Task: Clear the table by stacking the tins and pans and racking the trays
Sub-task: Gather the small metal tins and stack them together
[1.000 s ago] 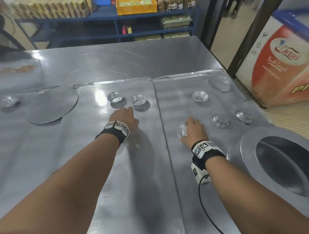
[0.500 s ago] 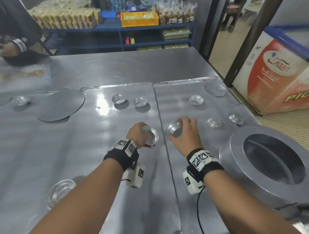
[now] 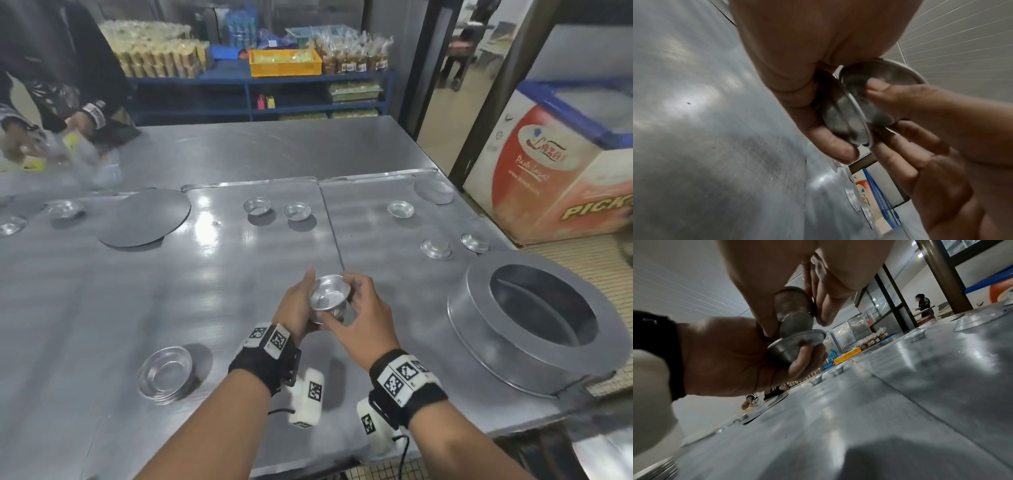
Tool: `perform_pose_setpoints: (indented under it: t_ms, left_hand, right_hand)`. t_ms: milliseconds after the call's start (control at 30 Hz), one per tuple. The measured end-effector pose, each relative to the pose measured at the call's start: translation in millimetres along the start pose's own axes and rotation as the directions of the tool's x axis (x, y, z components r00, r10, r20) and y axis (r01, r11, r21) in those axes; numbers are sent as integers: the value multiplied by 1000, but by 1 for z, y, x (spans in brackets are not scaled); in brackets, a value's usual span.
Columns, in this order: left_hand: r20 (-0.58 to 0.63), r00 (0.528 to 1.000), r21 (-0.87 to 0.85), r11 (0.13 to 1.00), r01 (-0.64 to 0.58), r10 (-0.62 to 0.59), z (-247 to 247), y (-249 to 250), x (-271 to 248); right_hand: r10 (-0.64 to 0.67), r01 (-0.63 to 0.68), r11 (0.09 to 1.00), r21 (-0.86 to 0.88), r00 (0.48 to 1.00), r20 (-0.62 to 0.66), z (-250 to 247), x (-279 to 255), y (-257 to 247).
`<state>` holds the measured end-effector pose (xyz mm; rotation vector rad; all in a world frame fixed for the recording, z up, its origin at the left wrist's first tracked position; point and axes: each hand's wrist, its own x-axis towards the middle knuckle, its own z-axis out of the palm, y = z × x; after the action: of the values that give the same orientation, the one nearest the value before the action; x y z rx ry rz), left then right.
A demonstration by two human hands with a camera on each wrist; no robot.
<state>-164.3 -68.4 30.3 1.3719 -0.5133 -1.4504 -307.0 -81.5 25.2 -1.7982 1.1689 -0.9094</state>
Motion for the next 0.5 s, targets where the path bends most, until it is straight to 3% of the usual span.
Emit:
perform_pose_setpoints:
  t_ms: [267,500]
  left_hand:
    - [-6,995,136,986,-96,98,-13,-10,-18]
    - [5,994,151,982,-110,111,-22,-15,-17]
  right_hand:
    - [39,-34,998,-53,996,86,8,-23,10]
    - [93,-102,994,29,968,231,0,-21,15]
